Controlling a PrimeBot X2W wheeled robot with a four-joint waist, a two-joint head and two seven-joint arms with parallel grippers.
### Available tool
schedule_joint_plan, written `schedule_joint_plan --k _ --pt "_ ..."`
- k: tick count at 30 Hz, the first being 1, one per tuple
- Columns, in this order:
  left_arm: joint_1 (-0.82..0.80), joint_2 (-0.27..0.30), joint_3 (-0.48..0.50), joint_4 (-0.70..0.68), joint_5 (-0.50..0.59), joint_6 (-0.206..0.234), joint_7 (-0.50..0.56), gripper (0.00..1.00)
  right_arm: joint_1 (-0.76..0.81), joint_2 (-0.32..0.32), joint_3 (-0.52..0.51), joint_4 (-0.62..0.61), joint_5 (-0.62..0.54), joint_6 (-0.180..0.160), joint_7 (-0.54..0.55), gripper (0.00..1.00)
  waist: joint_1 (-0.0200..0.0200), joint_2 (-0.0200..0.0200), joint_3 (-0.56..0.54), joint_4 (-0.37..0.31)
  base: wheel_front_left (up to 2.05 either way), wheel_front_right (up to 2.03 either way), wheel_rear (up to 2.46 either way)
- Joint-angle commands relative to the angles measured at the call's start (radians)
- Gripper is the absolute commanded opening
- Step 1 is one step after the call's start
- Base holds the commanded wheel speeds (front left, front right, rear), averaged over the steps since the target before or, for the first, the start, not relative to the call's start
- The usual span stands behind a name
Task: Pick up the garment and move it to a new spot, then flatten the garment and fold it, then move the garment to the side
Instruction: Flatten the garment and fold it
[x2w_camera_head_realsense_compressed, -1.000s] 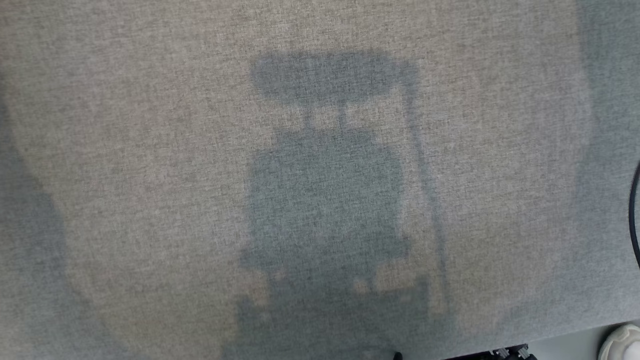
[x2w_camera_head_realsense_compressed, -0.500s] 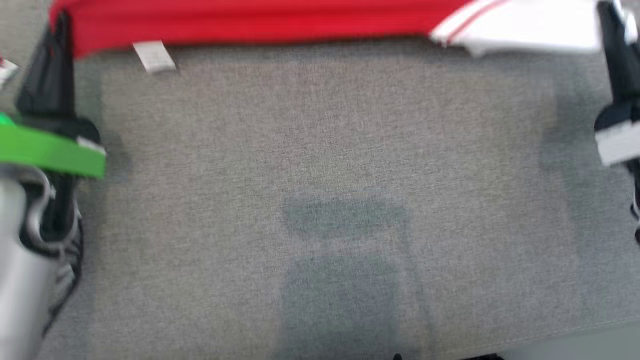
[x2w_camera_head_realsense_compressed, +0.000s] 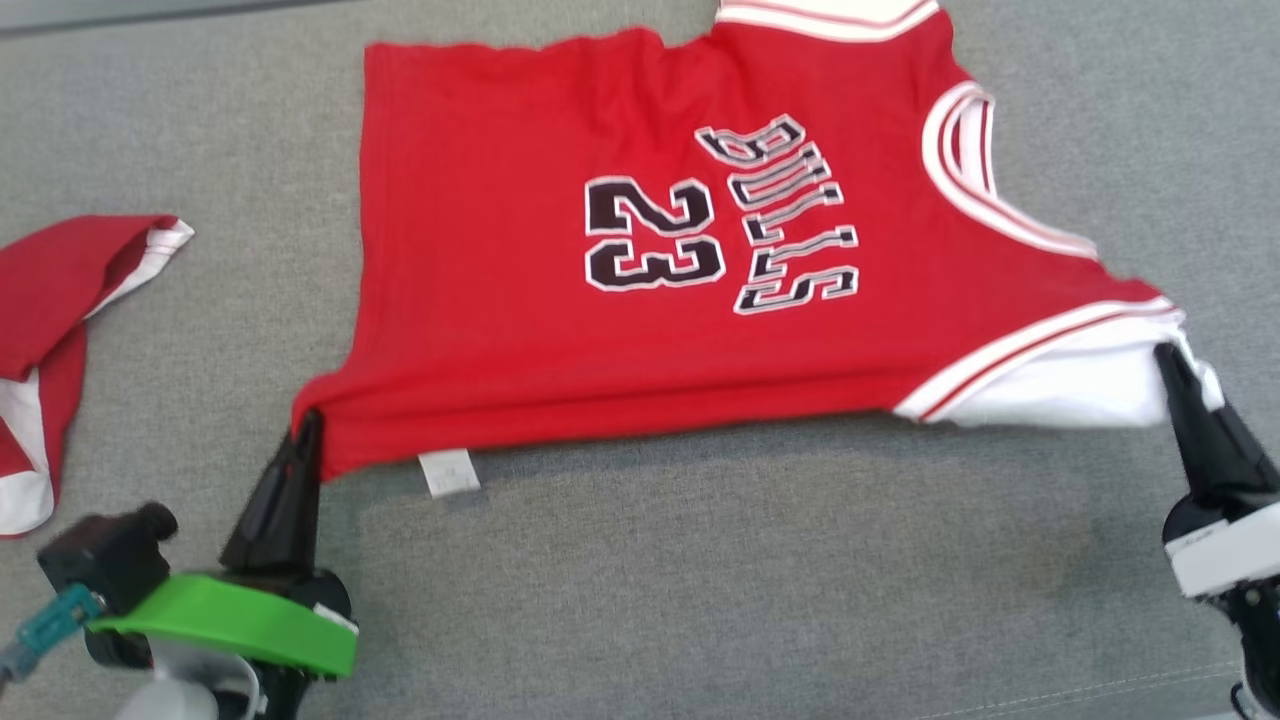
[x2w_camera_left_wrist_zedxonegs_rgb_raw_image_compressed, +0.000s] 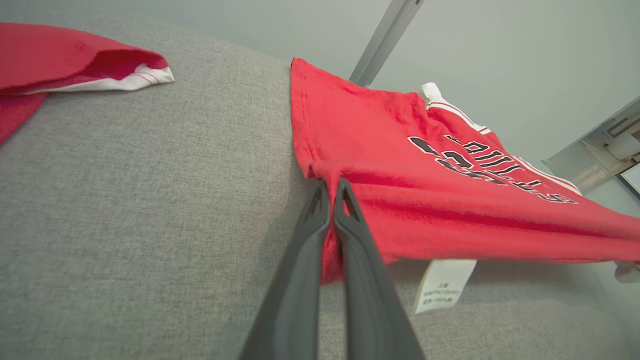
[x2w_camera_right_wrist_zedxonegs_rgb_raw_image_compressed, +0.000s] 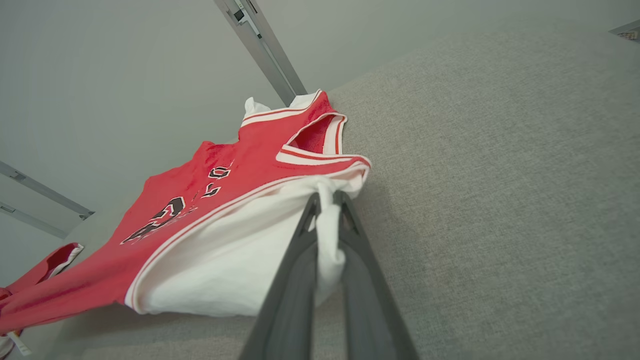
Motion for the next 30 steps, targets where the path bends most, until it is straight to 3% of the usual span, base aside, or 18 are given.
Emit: schedule_joint_plan --k 1,10,19,30 --pt "0.032 -0.005 0.005 0.001 0.000 0.016 -0.010 0.00 0.026 0.012 -0.012 0.007 -0.006 -0.004 0.007 0.00 0.0002 0.0000 -0.045 -0.005 0.00 0.00 0.00" --pt "0.149 -0.057 0.008 0.010 -0.001 0.037 -0.031 0.00 0.084 0.050 -0.030 0.106 -0.052 -0.004 -0.010 0.00 0.0002 0.0000 -0.068 -0.010 0.00 0.00 0.00" --pt "0.165 -0.059 -0.021 0.080 0.004 0.035 -0.005 0.00 0.053 0.063 0.019 0.236 -0.105 -0.004 -0.060 0.00 0.0002 0.0000 -0.090 -0.013 0.00 0.00 0.00" --pt "0.136 -0.054 -0.033 0.081 -0.008 0.034 0.030 0.00 0.033 0.061 0.051 0.230 -0.118 -0.004 -0.097 0.00 0.0002 0.0000 -0.081 -0.016 0.00 0.00 0.00"
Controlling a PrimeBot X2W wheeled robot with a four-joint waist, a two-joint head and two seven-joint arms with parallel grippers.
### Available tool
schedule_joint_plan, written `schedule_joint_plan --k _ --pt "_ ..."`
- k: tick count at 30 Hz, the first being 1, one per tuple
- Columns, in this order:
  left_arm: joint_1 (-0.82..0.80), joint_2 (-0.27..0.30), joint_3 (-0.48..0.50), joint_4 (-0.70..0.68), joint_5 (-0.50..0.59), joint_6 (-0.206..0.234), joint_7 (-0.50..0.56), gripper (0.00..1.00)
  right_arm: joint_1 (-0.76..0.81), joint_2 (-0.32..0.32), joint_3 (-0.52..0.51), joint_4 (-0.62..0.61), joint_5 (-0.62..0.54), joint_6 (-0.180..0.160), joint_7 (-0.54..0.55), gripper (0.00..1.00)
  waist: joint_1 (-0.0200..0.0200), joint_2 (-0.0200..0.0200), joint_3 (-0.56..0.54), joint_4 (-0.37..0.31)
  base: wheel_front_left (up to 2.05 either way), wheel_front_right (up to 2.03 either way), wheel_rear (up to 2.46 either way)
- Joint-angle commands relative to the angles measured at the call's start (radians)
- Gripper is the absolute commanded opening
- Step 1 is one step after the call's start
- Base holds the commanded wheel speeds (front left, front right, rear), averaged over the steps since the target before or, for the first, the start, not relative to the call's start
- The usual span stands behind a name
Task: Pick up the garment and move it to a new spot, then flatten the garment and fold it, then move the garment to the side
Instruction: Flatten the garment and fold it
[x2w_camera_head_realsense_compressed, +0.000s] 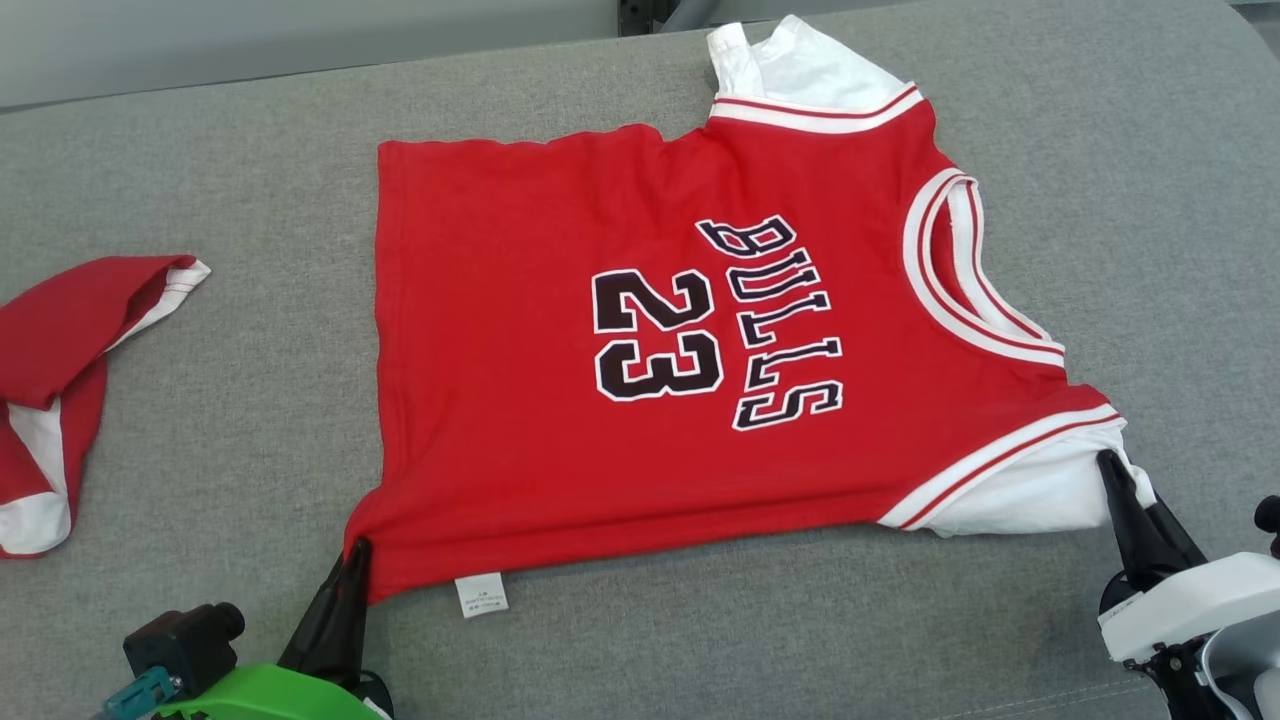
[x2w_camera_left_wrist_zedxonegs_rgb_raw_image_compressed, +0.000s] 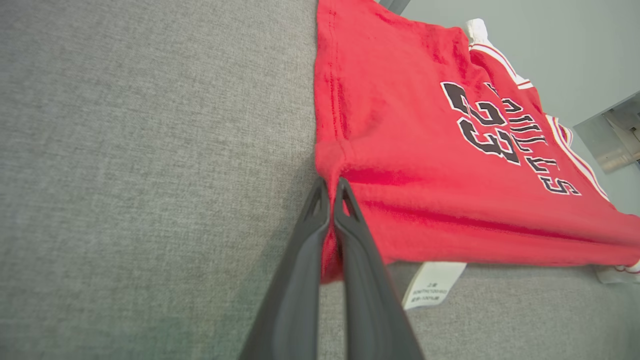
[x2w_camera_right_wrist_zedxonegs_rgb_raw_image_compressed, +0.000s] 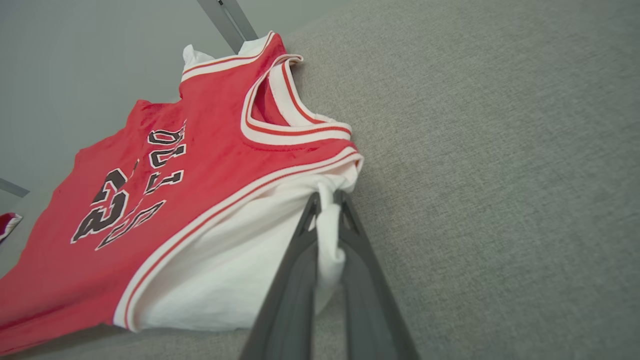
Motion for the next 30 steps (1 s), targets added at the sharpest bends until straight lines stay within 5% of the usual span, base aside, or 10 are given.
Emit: schedule_joint_plan --k 1,20,30 --pt "-0.013 0.014 0.006 -0.006 -0.007 0.008 0.004 0.00 -0.012 -0.005 -0.005 -0.009 0.003 -0.004 -0.006 0.00 0.0001 -0.0001 0.009 -0.002 0.00 0.00 0.00" --pt "-0.123 0.097 0.044 -0.148 -0.011 0.038 0.107 0.00 -0.132 -0.018 0.013 -0.085 0.010 -0.003 0.040 0.00 0.0001 -0.0001 0.115 -0.010 0.00 0.00 0.00" --pt "-0.302 0.122 0.040 -0.110 0.000 0.041 0.215 0.00 -0.345 -0.024 0.070 0.020 -0.034 -0.003 0.100 0.00 0.0001 -0.0001 0.203 -0.013 0.00 0.00 0.00"
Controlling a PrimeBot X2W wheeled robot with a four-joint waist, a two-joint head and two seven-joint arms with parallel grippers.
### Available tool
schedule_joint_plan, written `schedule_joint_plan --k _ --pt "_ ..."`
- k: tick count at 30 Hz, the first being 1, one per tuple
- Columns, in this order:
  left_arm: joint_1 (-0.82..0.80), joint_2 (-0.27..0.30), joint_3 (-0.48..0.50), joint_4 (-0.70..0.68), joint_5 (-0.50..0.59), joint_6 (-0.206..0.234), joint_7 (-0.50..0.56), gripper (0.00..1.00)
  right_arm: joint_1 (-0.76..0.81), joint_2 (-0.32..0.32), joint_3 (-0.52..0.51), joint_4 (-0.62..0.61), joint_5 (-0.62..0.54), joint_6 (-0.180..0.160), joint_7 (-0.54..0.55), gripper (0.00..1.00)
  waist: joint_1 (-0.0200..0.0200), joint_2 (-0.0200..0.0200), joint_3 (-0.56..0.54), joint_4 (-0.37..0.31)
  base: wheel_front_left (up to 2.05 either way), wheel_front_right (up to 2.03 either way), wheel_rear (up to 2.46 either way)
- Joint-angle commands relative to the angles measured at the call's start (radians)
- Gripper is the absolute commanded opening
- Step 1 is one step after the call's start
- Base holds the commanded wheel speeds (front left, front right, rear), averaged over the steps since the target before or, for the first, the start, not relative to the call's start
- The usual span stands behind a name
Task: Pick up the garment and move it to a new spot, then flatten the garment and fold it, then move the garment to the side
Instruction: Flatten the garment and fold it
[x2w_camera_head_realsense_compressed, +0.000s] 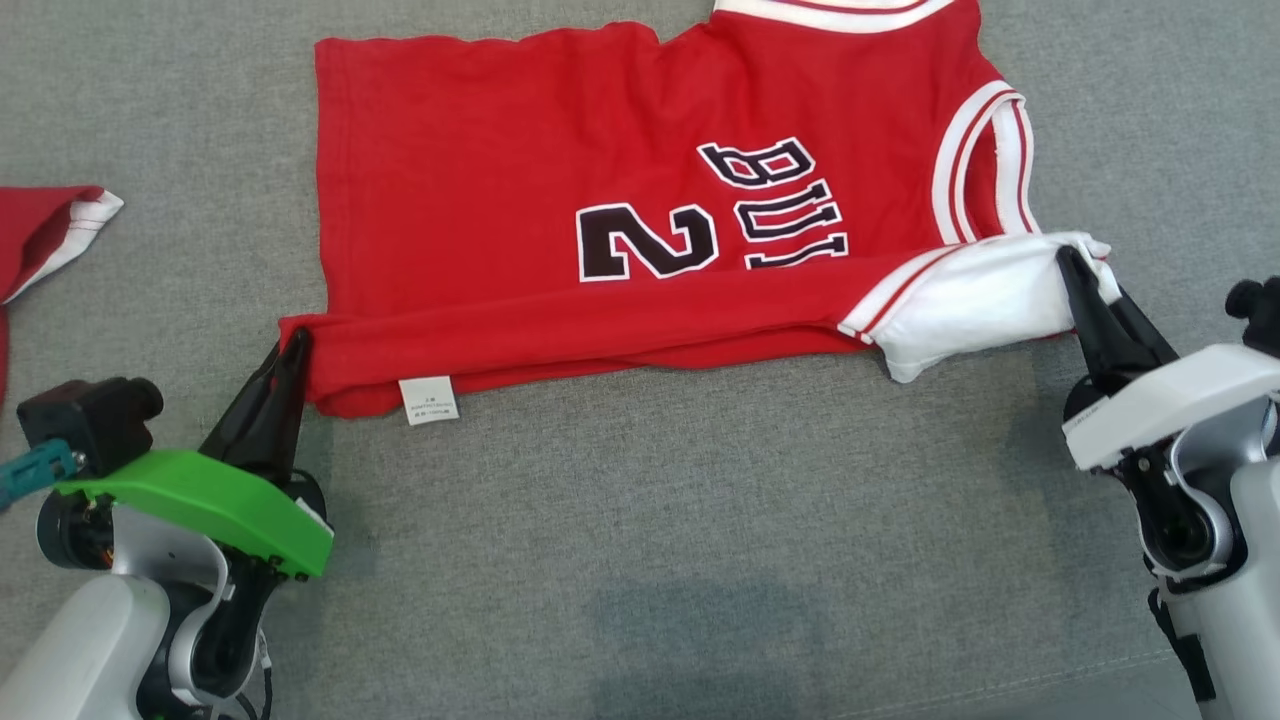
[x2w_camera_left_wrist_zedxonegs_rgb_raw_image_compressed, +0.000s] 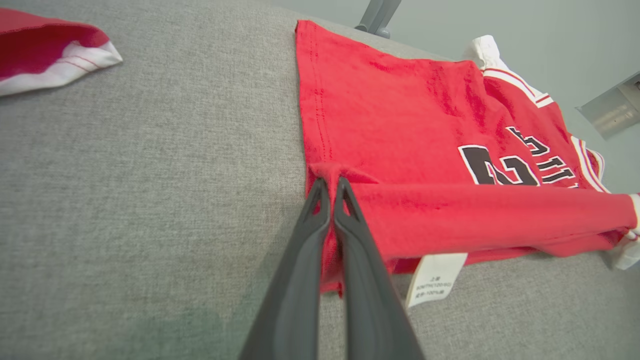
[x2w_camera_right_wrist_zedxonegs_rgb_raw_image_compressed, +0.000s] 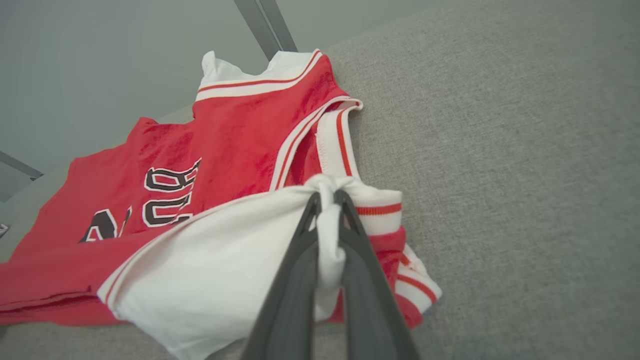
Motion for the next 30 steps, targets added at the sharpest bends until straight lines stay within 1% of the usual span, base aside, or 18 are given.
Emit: schedule_joint_plan --k 1,6,8,9,10,11,12,13,18,20,23,27,30 --pt "-0.031 0.007 -0.003 0.012 0.004 -0.004 0.012 0.00 -0.036 -0.007 0.006 0.015 -0.011 -0.002 0.006 0.00 0.0000 0.0000 0.028 -0.001 0.00 0.00 0.00" --pt "-0.094 -0.001 -0.015 0.051 0.005 -0.013 0.045 0.00 -0.126 -0.016 0.041 0.089 -0.025 -0.002 0.044 0.00 0.0000 0.0000 0.046 0.001 0.00 0.00 0.00" --pt "-0.113 -0.004 -0.020 0.070 0.008 -0.017 0.052 0.00 -0.150 -0.018 0.050 0.113 -0.034 -0.001 0.042 0.00 0.0000 0.0000 0.049 0.004 0.00 0.00 0.00" --pt "-0.121 -0.007 -0.022 0.080 0.009 -0.016 0.056 0.00 -0.160 -0.019 0.052 0.125 -0.040 -0.002 0.036 0.03 0.0000 0.0000 0.049 0.005 0.00 0.00 0.00" --pt "-0.126 -0.011 -0.026 0.091 0.008 -0.015 0.060 0.00 -0.166 -0.018 0.055 0.136 -0.043 -0.002 0.031 0.44 0.0000 0.0000 0.048 0.006 0.00 0.00 0.00" --pt "-0.130 -0.019 -0.029 0.100 0.001 -0.018 0.064 0.40 -0.171 -0.018 0.058 0.147 -0.049 -0.002 0.026 1.00 0.0000 0.0000 0.047 0.007 0.00 0.00 0.00" --pt "-0.133 -0.024 -0.028 0.105 -0.004 -0.020 0.063 0.83 -0.176 -0.019 0.060 0.153 -0.051 -0.002 0.016 1.00 0.0000 0.0000 0.045 0.007 0.00 0.00 0.00" --pt "-0.133 -0.028 -0.025 0.110 -0.010 -0.021 0.057 1.00 -0.179 -0.019 0.065 0.159 -0.054 -0.002 0.008 1.00 0.0000 0.0000 0.043 0.007 0.00 0.00 0.00" --pt "-0.101 -0.037 -0.001 0.116 -0.007 -0.007 0.003 1.00 -0.150 -0.042 0.066 0.156 -0.051 -0.001 -0.067 1.00 0.0000 0.0000 0.021 0.006 0.00 0.00 0.00" --pt "-0.071 -0.034 0.014 0.100 -0.015 -0.001 -0.020 1.00 -0.118 -0.052 0.060 0.141 -0.041 -0.001 -0.093 1.00 0.0000 0.0000 0.008 0.003 0.00 0.00 0.00" --pt "-0.003 -0.027 0.047 0.057 -0.030 0.018 -0.060 1.00 -0.055 -0.076 0.047 0.105 -0.035 -0.001 -0.124 1.00 0.0000 0.0000 -0.009 -0.004 0.00 0.00 0.00" --pt "0.093 -0.017 0.056 0.009 -0.044 0.039 -0.076 1.00 0.037 -0.089 0.017 0.063 -0.042 -0.001 -0.136 1.00 0.0000 0.0000 -0.014 -0.010 0.00 0.00 0.00" --pt "0.137 -0.016 0.047 -0.013 -0.059 0.040 -0.064 1.00 0.071 -0.091 -0.005 0.045 -0.043 -0.001 -0.125 1.00 0.0000 0.0000 -0.006 -0.014 0.00 0.00 0.00"
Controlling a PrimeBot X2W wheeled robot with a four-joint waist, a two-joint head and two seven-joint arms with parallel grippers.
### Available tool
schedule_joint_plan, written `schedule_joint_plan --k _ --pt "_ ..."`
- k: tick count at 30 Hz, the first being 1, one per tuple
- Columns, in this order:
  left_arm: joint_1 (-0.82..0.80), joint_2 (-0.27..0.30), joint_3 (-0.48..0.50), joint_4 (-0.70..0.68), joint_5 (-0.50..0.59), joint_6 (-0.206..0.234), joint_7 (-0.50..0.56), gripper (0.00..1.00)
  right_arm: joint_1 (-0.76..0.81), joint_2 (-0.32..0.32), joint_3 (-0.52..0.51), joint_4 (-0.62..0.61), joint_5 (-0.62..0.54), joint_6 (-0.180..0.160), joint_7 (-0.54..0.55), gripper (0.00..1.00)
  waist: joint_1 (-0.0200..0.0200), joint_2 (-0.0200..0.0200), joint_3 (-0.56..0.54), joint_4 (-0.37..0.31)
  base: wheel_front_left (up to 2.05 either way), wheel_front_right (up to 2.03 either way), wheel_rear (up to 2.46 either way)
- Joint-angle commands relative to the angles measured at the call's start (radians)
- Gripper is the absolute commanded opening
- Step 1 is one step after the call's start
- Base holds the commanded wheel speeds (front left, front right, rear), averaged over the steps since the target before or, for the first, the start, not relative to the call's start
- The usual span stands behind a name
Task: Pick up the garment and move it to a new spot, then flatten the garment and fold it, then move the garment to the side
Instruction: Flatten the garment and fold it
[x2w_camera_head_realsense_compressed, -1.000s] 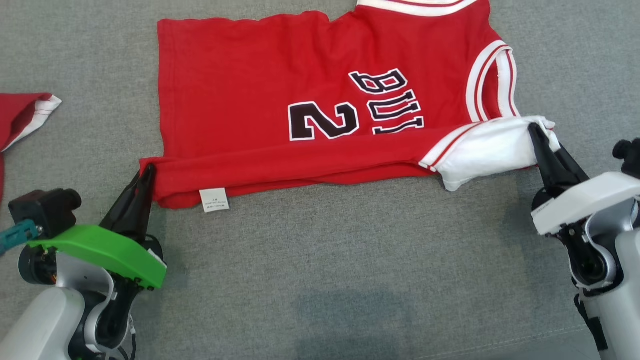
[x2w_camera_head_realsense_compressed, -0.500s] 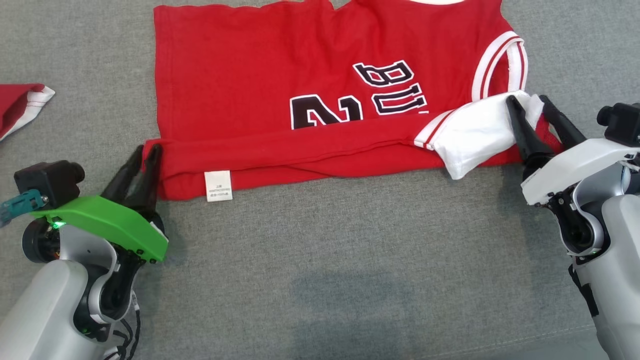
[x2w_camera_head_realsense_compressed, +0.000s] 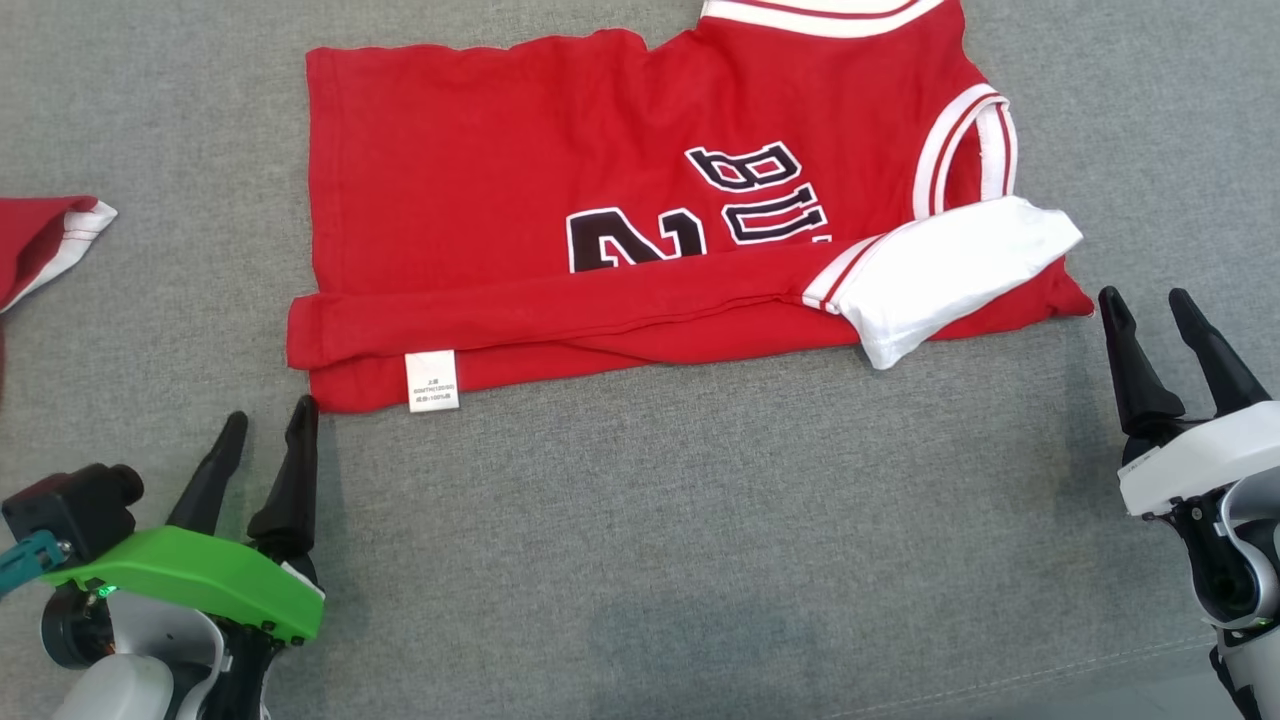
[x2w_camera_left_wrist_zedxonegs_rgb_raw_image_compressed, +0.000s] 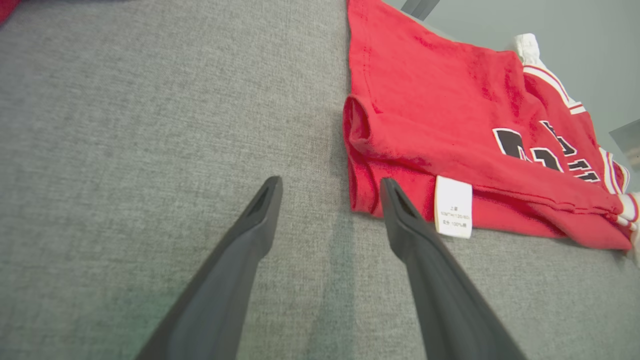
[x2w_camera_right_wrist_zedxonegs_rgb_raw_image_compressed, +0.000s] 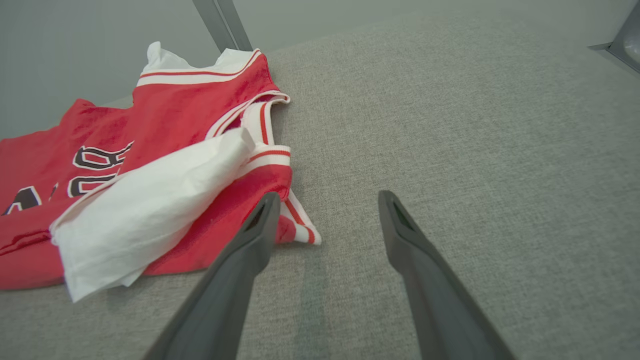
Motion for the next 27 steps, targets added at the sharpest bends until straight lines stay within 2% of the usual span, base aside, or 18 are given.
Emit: schedule_joint_plan --k 1,19,26,27 --pt "0.010 0.008 -0.002 -0.007 -0.010 0.000 0.006 1.00 0.007 -0.003 -0.005 -0.008 -0.010 -0.001 0.006 1.00 0.0000 0.0000 0.008 -0.002 0.00 0.00 0.00" --pt "-0.094 -0.008 -0.063 0.050 0.012 -0.029 0.071 1.00 -0.055 0.011 0.057 -0.010 -0.022 -0.001 0.095 1.00 0.0000 0.0000 0.037 0.010 0.00 0.00 0.00" --pt "-0.104 0.004 -0.087 0.050 0.021 -0.033 0.101 1.00 -0.066 0.005 0.080 -0.003 -0.018 -0.001 0.114 1.00 0.0000 0.0000 0.046 0.002 0.00 0.00 0.00" --pt "-0.108 0.005 -0.090 0.051 0.022 -0.034 0.105 0.82 -0.069 0.005 0.084 -0.001 -0.019 -0.001 0.117 1.00 0.0000 0.0000 0.049 0.001 0.00 0.00 0.00"
